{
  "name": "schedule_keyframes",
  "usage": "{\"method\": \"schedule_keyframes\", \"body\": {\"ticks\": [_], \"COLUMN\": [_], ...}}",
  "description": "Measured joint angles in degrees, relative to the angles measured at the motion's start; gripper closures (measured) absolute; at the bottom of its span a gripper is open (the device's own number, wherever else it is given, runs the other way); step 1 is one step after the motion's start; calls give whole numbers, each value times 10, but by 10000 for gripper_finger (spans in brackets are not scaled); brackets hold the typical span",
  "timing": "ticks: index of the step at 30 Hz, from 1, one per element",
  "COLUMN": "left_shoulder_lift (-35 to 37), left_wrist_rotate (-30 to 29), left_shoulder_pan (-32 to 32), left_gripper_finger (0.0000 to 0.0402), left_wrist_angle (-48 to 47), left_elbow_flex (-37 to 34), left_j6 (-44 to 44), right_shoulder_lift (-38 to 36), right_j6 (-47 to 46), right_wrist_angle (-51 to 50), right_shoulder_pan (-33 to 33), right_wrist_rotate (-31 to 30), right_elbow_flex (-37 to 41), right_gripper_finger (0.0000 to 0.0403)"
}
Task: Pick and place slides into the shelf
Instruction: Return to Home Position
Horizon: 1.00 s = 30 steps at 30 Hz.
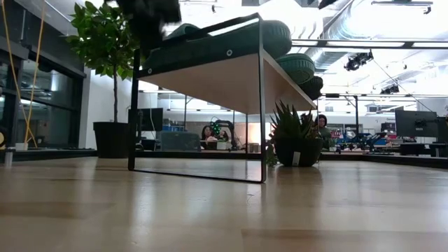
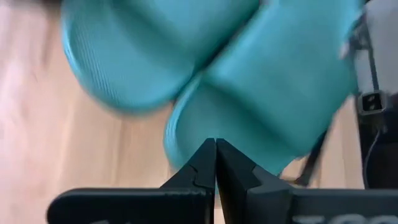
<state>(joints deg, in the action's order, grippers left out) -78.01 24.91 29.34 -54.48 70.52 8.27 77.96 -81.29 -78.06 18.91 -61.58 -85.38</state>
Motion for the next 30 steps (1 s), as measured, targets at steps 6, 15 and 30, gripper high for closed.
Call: {"method": "schedule_keyframes", "body": {"ticks": [6,15,30], "left_shoulder_lift": [20,126,544], "left_wrist_rotate": [-26,-152,-162], "left_shoulder_pan": [7,22,-39], "left_gripper_finger": [401,401,401], "left_wrist_angle": [-42,-85,274], "left_elbow_flex": [122,151,-229], "left_j6": [42,55,-157], "right_shoulder_lift": [-47,-157,-84], "right_j6": [31,122,-73], "right_wrist_angle": [-6,-15,-66], "right_shoulder_pan": [28,143,297], "right_wrist_rotate": [-71,-87,-176], "right_elbow_flex": [0,0,1], "right_gripper_finger": [286,337,402]}}
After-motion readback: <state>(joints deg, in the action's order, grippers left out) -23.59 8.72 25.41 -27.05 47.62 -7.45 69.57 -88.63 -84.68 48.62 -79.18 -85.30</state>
